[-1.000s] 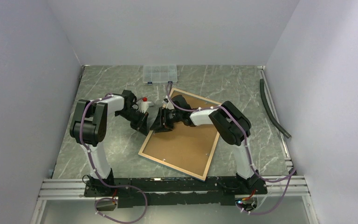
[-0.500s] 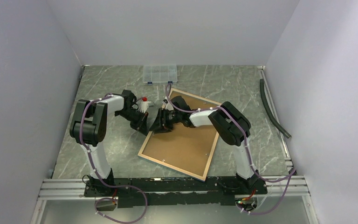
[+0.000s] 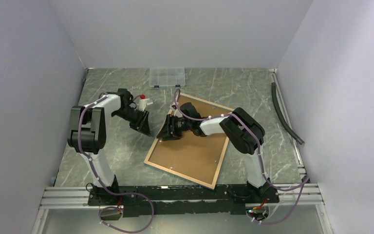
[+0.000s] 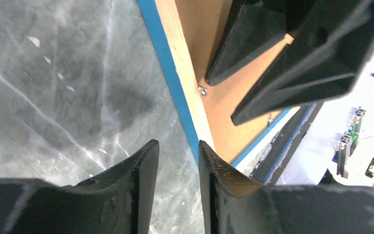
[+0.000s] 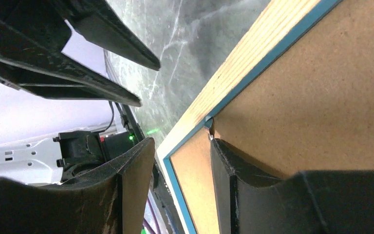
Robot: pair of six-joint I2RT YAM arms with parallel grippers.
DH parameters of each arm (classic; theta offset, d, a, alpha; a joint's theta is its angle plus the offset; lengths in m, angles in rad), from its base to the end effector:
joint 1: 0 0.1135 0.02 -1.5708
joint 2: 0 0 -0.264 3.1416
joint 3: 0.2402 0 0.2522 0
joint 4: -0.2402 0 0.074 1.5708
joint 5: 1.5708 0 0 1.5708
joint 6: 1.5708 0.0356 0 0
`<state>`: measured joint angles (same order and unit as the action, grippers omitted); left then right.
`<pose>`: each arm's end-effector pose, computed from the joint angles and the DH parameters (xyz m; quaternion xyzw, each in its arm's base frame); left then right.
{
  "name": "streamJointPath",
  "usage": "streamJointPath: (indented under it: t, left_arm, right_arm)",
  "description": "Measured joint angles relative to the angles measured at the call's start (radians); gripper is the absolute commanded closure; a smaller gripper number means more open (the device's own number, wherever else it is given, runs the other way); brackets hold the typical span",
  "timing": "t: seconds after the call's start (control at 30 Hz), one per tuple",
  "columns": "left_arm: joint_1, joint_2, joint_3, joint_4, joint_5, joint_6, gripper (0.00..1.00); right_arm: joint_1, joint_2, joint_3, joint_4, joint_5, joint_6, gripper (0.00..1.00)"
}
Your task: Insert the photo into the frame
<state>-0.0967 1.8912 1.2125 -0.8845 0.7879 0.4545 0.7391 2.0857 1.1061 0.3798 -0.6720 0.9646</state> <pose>0.3282 -0.0572 0.1579 0.2527 0.8881 -0.3771 0.0718 0.2958 0.2996 0.1158 -0.0589 0.8470 0.5236 0.0707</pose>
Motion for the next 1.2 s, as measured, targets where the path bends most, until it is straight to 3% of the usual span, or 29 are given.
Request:
streamJointPath:
  t: [0.2, 0.53, 1.2]
  left_arm:
    - [0.002, -0.045, -0.032, -0.023, 0.02, 0.012, 0.62]
    - [-0.055, 0.01, -0.068, -0.005, 0.011, 0.016, 0.72]
    - [-0.077, 0.066, -0.028, -0.041, -0.009, -0.023, 0.92]
  right_arm:
    - [0.0, -0.011, -0.032, 0.038, -0.002, 0.0, 0.49]
    - [0.0, -0.012, -0.034, 0.041, -0.001, -0.027, 0.49]
    - [0.003, -0.007, -0.005, 0.003, -0.006, -0.108, 0.53]
